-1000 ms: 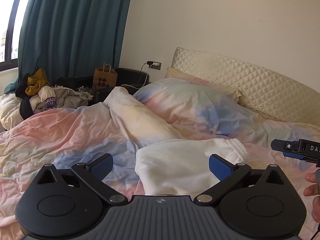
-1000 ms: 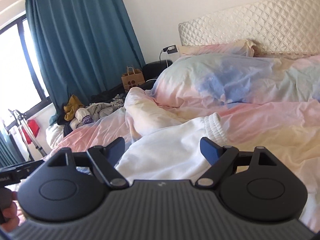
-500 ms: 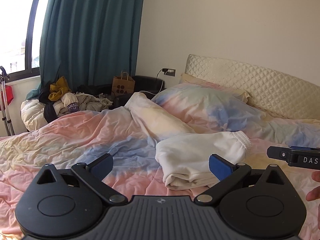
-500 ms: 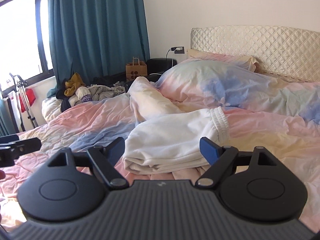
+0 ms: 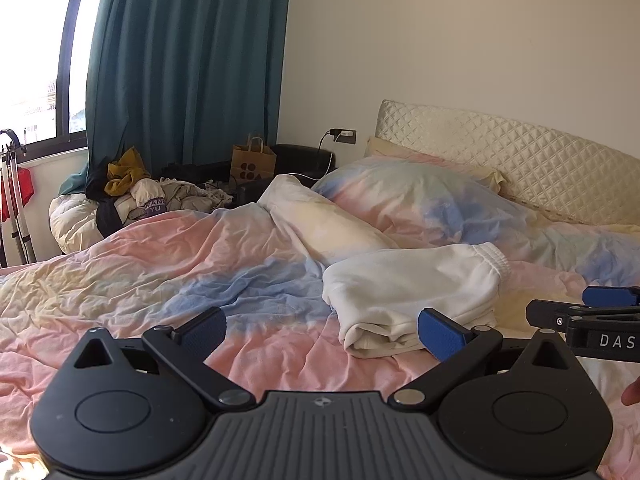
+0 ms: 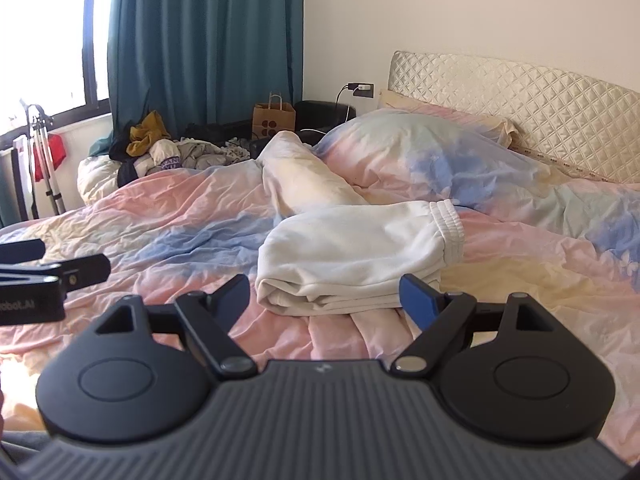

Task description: Fold clothes

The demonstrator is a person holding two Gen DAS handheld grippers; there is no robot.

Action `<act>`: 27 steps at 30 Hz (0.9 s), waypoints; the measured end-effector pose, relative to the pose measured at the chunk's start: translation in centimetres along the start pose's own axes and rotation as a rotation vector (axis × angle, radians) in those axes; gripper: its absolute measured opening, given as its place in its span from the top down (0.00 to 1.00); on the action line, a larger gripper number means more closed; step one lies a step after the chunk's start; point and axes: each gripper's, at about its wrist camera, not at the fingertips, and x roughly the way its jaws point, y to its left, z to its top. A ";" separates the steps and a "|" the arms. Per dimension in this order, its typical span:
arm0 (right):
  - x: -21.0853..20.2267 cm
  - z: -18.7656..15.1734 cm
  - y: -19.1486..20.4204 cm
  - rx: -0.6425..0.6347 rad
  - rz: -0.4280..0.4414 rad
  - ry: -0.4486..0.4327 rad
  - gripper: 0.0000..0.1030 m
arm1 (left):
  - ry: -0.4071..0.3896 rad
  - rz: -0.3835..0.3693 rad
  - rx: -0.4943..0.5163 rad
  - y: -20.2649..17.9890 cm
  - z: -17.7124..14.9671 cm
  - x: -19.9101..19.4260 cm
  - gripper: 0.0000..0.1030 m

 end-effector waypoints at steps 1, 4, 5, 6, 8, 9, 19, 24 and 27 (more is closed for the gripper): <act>-0.1 0.0 0.0 0.001 -0.003 -0.002 0.19 | -0.001 0.002 0.005 -0.1 0.0 0.0 0.00; -0.1 0.0 0.0 0.005 -0.011 -0.002 0.19 | 0.002 0.006 0.013 -0.3 -0.1 0.0 0.00; -0.2 0.0 -0.1 0.006 -0.013 0.000 0.19 | 0.005 0.007 0.013 -0.3 -0.1 0.1 0.00; -0.2 0.0 -0.1 0.006 -0.014 0.001 0.19 | 0.008 0.007 0.013 -0.3 -0.1 0.1 0.00; -0.2 0.0 -0.2 0.006 -0.017 0.002 0.19 | 0.013 0.013 0.013 -0.3 -0.2 0.3 0.00; -0.3 -0.1 -0.2 0.006 -0.019 0.003 0.19 | 0.016 0.016 0.013 -0.3 -0.2 0.3 0.00; -0.1 -0.2 0.1 -0.009 -0.030 0.020 0.19 | 0.022 0.026 0.016 0.0 -0.1 0.7 0.00; 0.1 -0.1 0.1 -0.001 -0.037 0.024 0.19 | 0.019 0.027 0.009 0.3 0.0 0.7 0.00; 0.1 -0.1 0.2 -0.001 -0.044 0.026 0.19 | 0.019 0.023 0.006 0.5 0.0 0.7 0.00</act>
